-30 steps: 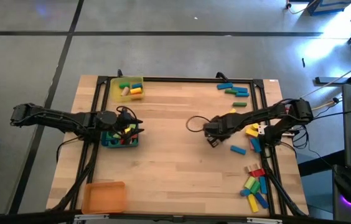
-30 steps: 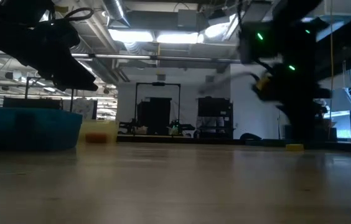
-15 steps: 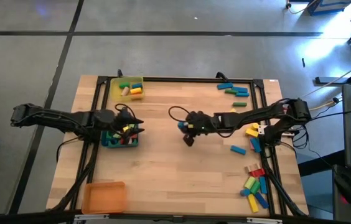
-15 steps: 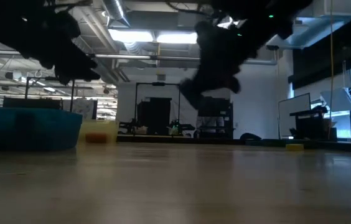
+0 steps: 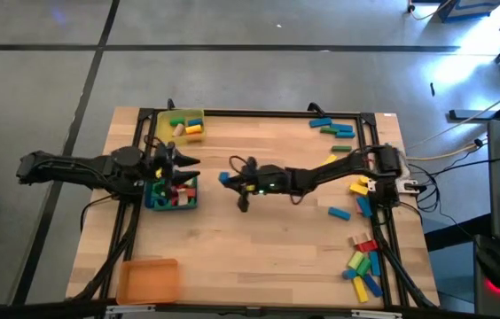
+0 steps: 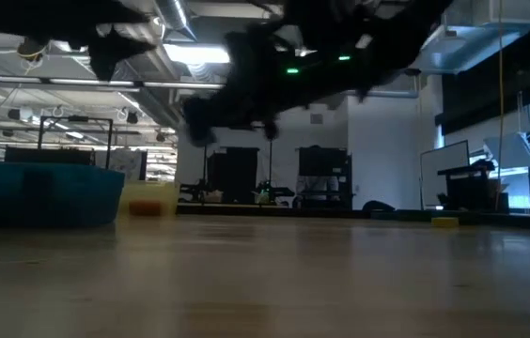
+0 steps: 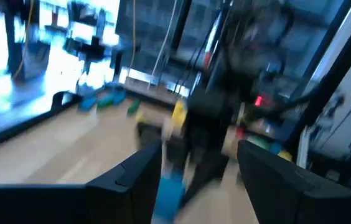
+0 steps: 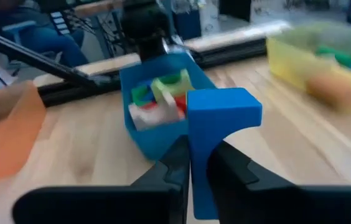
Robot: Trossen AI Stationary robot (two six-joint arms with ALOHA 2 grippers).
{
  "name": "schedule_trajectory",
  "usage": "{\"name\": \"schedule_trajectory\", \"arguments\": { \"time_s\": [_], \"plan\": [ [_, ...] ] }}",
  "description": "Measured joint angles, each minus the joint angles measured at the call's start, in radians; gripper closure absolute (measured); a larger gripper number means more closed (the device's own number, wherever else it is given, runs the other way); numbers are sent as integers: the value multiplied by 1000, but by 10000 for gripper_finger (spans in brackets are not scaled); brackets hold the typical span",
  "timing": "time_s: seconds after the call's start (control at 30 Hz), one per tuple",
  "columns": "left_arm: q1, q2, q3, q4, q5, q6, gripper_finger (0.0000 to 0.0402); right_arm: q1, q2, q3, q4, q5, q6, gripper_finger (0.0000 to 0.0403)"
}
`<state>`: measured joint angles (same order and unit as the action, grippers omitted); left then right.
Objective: Sort blocks by size
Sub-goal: Put the blue arch block into the blue bin
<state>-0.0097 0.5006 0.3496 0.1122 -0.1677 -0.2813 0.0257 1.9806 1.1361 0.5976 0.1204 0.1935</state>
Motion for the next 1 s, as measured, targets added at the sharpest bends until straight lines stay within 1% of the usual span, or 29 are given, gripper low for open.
{"name": "schedule_trajectory", "arguments": {
  "time_s": [0.07, 0.13, 0.37, 0.47, 0.6, 0.67, 0.73, 0.9, 1.0],
  "plan": [
    [-4, -20, -3, 6, 0, 0, 206, 0, 58, 70, -6, -4, -40, 367],
    [-5, -36, -2, 21, 0, 0, 206, 0, 115, 150, -15, -34, -70, 369],
    [-10, -63, -3, 39, 1, 2, 206, 0, 281, 429, -64, -118, -97, 345],
    [-10, -64, -3, 37, 0, 1, 206, 0, 340, 517, -80, -140, -97, 355],
    [-10, -65, -3, 37, 0, 1, 206, 0, 418, 612, -79, -142, -97, 367],
    [-10, -64, -3, 34, 0, 1, 206, 0, 442, 637, -102, -160, -92, 363],
    [-10, -65, -3, 33, 0, 1, 206, 1, 463, 651, -115, -170, -89, 350],
    [-10, -65, -3, 30, 0, 1, 206, 0, 468, 652, -170, -174, -63, 306],
    [-10, -64, -3, 30, 0, 10, 206, 0, 468, 652, -184, -177, -44, 268]
  ]
}}
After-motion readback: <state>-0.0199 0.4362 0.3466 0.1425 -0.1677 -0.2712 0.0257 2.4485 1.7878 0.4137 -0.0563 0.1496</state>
